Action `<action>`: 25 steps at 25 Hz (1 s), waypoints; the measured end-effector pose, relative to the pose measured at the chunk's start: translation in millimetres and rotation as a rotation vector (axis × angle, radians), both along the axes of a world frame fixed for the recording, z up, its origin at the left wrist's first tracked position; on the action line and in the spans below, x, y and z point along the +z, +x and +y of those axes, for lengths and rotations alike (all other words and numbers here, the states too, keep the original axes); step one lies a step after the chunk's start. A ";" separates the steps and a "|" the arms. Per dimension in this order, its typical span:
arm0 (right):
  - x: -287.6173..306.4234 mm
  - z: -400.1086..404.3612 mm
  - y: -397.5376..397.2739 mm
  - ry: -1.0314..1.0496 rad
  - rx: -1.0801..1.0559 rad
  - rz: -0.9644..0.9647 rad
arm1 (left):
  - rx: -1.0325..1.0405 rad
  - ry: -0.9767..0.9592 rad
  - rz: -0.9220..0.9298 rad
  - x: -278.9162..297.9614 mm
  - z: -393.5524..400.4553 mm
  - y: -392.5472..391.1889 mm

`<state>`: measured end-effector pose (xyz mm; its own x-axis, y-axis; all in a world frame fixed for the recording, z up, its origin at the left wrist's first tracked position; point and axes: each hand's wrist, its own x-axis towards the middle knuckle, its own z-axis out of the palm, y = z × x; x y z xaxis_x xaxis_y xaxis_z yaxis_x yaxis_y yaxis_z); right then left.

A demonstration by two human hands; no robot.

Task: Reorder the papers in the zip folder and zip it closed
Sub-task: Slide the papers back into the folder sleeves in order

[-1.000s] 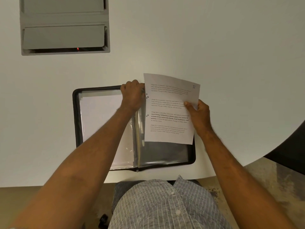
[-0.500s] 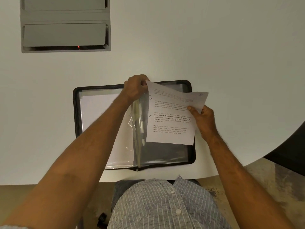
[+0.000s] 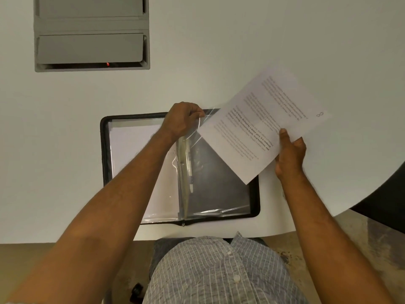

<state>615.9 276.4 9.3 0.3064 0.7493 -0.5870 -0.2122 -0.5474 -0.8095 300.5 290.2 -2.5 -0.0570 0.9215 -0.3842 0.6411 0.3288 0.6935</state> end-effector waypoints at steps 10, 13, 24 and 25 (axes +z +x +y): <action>25.0 26.9 -31.7 -0.110 0.119 0.517 | 0.267 0.088 -0.101 -4.7 -4.6 30.7; 27.0 44.6 -36.5 -0.080 0.018 0.517 | 0.085 0.158 0.024 -0.4 -4.8 35.3; 22.1 71.6 -42.3 -0.098 -0.171 0.489 | -0.070 0.027 0.107 4.4 -4.1 20.9; 22.7 72.3 -44.6 -0.106 -0.195 0.512 | -0.072 0.045 0.109 4.3 -4.7 20.4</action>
<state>571.3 348.7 32.0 0.0894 0.6358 -0.7667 -0.6693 -0.5317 -0.5189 320.8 285.5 1.8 -0.0295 0.9410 -0.3372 0.7343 0.2493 0.6314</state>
